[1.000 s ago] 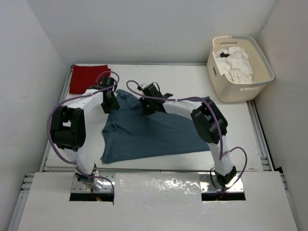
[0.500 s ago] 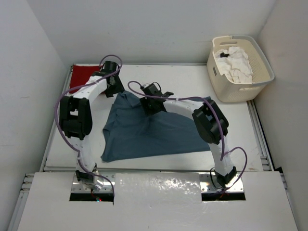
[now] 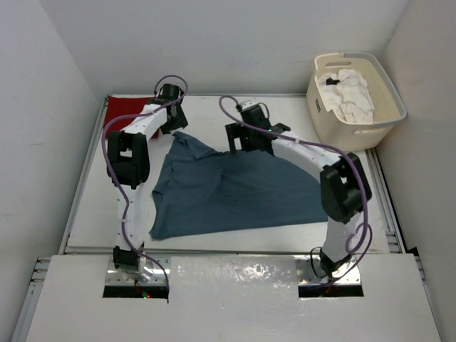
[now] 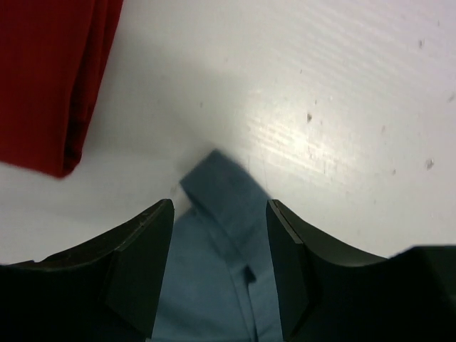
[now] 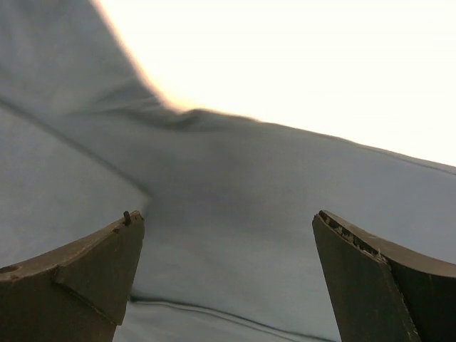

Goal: Fold and stack the t-shirts
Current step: Grap the side of the flattened tshirt furthest away from the robot with both arms

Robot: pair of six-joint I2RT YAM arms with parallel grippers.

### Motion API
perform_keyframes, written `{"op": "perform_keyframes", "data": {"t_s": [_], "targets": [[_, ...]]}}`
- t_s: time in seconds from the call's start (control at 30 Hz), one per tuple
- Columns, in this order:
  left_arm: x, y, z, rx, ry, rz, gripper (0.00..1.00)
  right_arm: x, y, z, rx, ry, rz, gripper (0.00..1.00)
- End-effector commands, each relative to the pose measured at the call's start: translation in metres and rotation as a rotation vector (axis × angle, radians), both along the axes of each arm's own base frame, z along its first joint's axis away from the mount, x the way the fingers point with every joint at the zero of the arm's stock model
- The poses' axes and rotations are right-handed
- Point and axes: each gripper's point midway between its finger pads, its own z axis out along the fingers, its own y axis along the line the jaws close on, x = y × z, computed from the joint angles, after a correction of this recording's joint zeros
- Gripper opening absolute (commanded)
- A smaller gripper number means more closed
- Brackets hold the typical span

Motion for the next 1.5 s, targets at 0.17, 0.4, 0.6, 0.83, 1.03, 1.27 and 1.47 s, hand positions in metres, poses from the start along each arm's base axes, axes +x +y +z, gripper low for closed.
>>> {"op": "perform_keyframes", "data": {"t_s": [0.17, 0.4, 0.6, 0.83, 1.03, 1.27, 1.47], "targets": [[0.015, 0.013, -0.018, 0.038, 0.019, 0.005, 0.5, 0.021, -0.103, 0.022, -0.047, -0.053, -0.195, 0.99], [0.019, 0.014, -0.025, 0.018, 0.014, 0.02, 0.4, 0.036, -0.15, 0.019, -0.151, -0.073, -0.292, 0.99], [0.024, 0.006, -0.025, -0.019, -0.003, 0.006, 0.06, 0.05, -0.181, -0.004, -0.247, -0.03, -0.404, 0.99], [0.032, 0.001, 0.005, -0.045, -0.062, -0.022, 0.0, 0.072, -0.229, -0.031, -0.367, -0.003, -0.615, 0.99], [0.018, 0.0, 0.022, -0.056, -0.071, -0.034, 0.0, 0.082, -0.27, -0.05, -0.434, 0.05, -0.731, 0.99], [-0.003, -0.012, 0.037, -0.108, -0.084, -0.071, 0.0, 0.088, -0.284, -0.072, -0.431, 0.072, -0.807, 0.98], [-0.015, -0.017, 0.054, -0.108, -0.111, -0.086, 0.0, 0.075, -0.286, -0.095, -0.408, 0.111, -0.84, 0.82]]}}
